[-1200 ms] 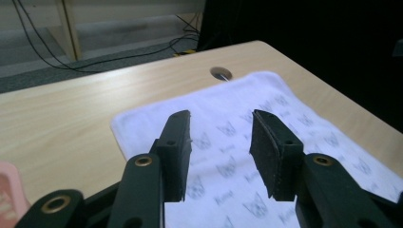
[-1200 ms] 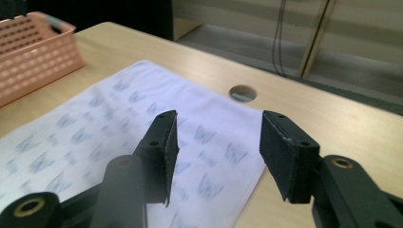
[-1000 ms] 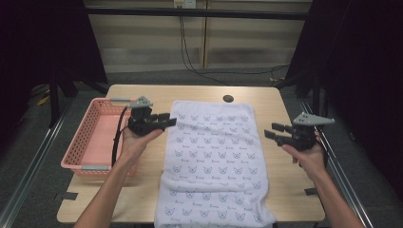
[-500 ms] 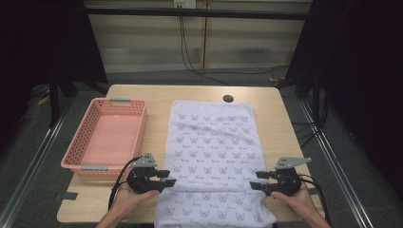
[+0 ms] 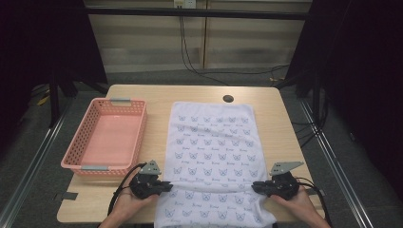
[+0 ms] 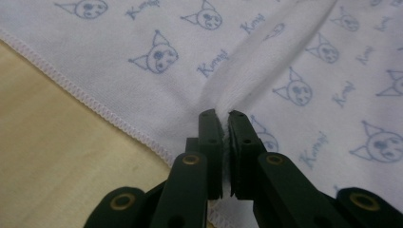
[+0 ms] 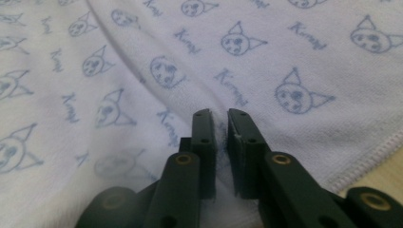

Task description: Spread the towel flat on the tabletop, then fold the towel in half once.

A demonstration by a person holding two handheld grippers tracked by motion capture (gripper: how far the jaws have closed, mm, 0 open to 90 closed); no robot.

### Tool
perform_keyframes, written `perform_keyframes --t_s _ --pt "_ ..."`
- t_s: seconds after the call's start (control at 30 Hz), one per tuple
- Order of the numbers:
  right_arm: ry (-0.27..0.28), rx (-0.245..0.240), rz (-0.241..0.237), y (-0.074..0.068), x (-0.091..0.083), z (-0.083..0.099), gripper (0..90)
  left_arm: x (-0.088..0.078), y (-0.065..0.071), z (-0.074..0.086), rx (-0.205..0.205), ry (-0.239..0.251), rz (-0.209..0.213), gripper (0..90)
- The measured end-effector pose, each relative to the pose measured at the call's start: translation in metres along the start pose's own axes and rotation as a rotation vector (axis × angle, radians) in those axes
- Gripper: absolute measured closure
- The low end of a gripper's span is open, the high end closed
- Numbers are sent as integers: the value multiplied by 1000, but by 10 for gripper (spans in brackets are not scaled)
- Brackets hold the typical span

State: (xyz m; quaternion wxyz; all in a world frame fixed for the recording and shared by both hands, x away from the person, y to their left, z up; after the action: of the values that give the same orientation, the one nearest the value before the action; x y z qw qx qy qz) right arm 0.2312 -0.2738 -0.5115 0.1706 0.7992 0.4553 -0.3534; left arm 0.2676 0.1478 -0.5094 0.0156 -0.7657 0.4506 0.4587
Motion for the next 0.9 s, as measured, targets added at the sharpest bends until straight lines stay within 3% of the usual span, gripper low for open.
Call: perform_keyframes --t_s 0.03,0.17,0.23,0.3,0.37,0.47,0.53,0.63,0.67,0.77,0.87,0.9 --pt "-4 22 -16 -2 -2 1 854 -1 1 1 8 -5 8 864" --pt "-29 24 -50 -8 -5 3 866 -2 7 5 -3 -25 26 866" --pt "-38 26 -78 -11 -5 3 867 -3 12 9 17 -42 29 867" --pt "-40 22 -104 -13 -6 4 867 -5 16 15 -3 -46 52 867" --pt "-55 6 -141 -18 -8 5 868 -8 19 19 -5 -64 75 867" --pt "-89 -26 -154 -27 -11 5 860 -11 27 24 27 -100 77 862" --pt "-87 -35 -160 -28 -12 4 787 -13 25 23 1 -80 94 829" --pt "12 -11 -114 -21 -19 -1 691 -22 17 15 -56 10 131 697" --pt "53 9 -86 -16 -22 -3 670 -23 16 12 -59 22 121 659" --pt "96 22 -36 -7 -28 -9 610 -25 8 -1 -69 82 90 590" --pt "135 28 21 8 -29 -20 583 -18 -3 -19 -82 112 71 579" --pt "144 33 26 13 -28 -22 580 -13 -8 -26 -78 112 42 579"
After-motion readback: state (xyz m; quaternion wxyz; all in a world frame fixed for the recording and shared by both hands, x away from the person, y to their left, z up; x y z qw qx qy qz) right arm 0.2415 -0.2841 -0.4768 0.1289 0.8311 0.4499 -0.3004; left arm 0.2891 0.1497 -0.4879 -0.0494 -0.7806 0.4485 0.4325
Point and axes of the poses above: each handheld gripper's, and its own axes: x roughly forward along the jaws, z roughly out of its underside, y roughly to its right, the point moved 2 cm from there along x, roughly forward along the jaws, and after that the axes turned 13 degrees about -x, right-handed, at the moved point
